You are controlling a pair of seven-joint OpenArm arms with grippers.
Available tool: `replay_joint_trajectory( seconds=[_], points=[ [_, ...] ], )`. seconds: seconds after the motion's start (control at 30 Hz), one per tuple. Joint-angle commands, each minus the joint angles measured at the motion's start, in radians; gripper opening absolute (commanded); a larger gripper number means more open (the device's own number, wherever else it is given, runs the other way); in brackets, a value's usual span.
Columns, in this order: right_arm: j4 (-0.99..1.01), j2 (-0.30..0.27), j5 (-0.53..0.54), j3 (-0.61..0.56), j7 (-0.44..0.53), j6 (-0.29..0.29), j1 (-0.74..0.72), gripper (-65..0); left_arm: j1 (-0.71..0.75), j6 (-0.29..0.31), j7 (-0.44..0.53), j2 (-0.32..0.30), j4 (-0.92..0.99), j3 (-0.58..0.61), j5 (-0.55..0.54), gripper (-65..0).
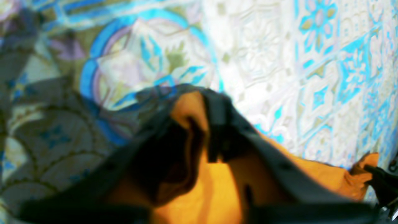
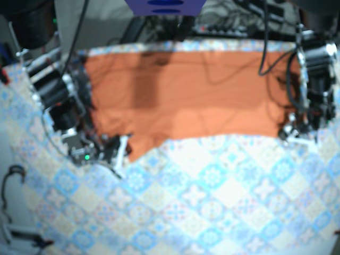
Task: Fold the T-shirt properly
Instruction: 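Close both grippers on the shirt's side edges, then pull both held edges toward the robot, folding the shirt over itself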
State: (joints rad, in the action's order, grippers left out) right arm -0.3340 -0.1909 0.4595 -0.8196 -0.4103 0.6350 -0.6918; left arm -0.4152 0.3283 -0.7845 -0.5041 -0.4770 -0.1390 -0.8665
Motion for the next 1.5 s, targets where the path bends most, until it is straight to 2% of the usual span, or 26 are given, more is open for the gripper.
replay_joint_trajectory(
  seconds=[0.0, 0.03, 0.27, 0.53, 0.63, 0.73, 0.83, 0.93, 1.13, 1.47],
  points=[
    [0.006, 0.021, -0.037, -0.007, -0.077, 0.024, 0.021, -61.1, -0.012, -0.004, -0.025, -0.011, -0.007, 0.002, 0.010, -61.5],
    [0.006, 0.021, -0.037, -0.007, -0.077, 0.024, 0.021, -61.1, -0.011, -0.004, -0.025, -0.011, -0.007, 0.002, 0.010, -65.0],
    [0.006, 0.021, -0.037, -0.007, -0.077, 0.024, 0.021, -61.2, 0.002, -0.004, -0.029, -0.011, -0.018, 0.002, 0.010, -65.0],
    [-0.084, 0.015, -0.037, -0.007, -0.086, 0.021, 0.021, -61.4, 0.074, -0.004, -0.039, -0.018, -0.133, 0.002, 0.022, -65.0],
    [-0.087, 0.014, -0.037, -0.001, -0.086, 0.021, 0.022, -64.7, 0.103, -0.004, -0.060, -0.037, -0.200, 0.002, 0.054, -65.0],
    [-0.089, 0.011, -0.037, 0.003, -0.081, 0.021, 0.039, -65.0, 0.144, -0.004, -0.065, -0.051, -0.286, 0.002, 0.083, -65.0],
    [-0.159, -0.020, -0.035, 0.004, -0.085, 0.019, 0.060, -65.0, 0.184, -0.004, -0.074, -0.063, -0.365, 0.002, 0.132, -65.0],
    [-0.261, -0.071, -0.029, 0.006, -0.088, -0.020, 0.079, -65.0, 0.203, 0.001, -0.077, -0.081, -0.409, 0.002, 0.188, -65.0],
    [-0.351, -0.138, -0.028, 0.009, -0.086, -0.027, 0.106, -65.0, 0.264, 0.001, -0.079, -0.094, -0.503, 0.002, 0.198, -65.0],
    [-0.560, -0.233, -0.035, 0.222, -0.088, -0.027, 0.220, -65.0, 0.330, 0.002, -0.079, -0.110, -0.619, 0.002, 0.200, -65.0]
  ],
)
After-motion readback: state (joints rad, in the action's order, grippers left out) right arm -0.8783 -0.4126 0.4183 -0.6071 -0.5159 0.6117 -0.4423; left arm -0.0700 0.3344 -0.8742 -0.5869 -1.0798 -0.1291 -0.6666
